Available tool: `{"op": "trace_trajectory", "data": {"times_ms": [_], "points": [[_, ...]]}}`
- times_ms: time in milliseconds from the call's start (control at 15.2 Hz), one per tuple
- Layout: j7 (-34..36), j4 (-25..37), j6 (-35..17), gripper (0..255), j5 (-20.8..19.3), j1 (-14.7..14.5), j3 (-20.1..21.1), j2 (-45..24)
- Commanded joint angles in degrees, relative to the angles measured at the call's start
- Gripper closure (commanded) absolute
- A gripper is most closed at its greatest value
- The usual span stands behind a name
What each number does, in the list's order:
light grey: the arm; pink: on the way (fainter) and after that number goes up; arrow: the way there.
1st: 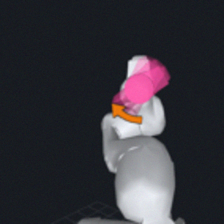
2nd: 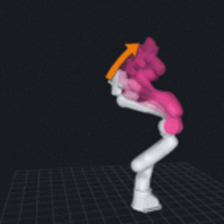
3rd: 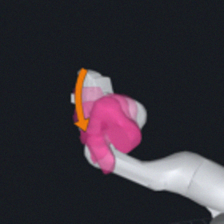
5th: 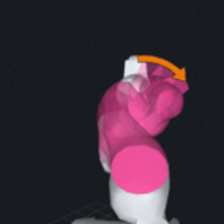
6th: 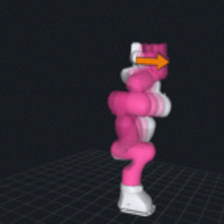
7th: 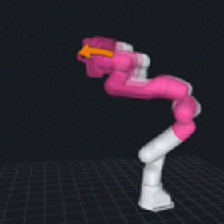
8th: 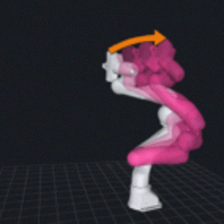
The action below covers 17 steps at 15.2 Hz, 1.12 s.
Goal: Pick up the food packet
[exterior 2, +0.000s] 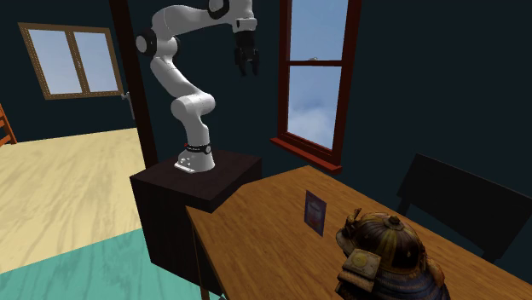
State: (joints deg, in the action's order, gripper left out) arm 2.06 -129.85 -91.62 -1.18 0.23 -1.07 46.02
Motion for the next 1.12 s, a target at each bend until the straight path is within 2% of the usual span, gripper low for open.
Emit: {"op": "trace_trajectory", "data": {"times_ms": [0,528,1056], "points": [[0.0,0.0,0.0,0,0.0,0.0,0.0,0.0],[4.4,-2.9,-13.5,0,0.0,2.0,-0.1,-12.0],[8.6,-1.2,-25.4,0,0.0,3.8,-0.7,-26.9]]}}
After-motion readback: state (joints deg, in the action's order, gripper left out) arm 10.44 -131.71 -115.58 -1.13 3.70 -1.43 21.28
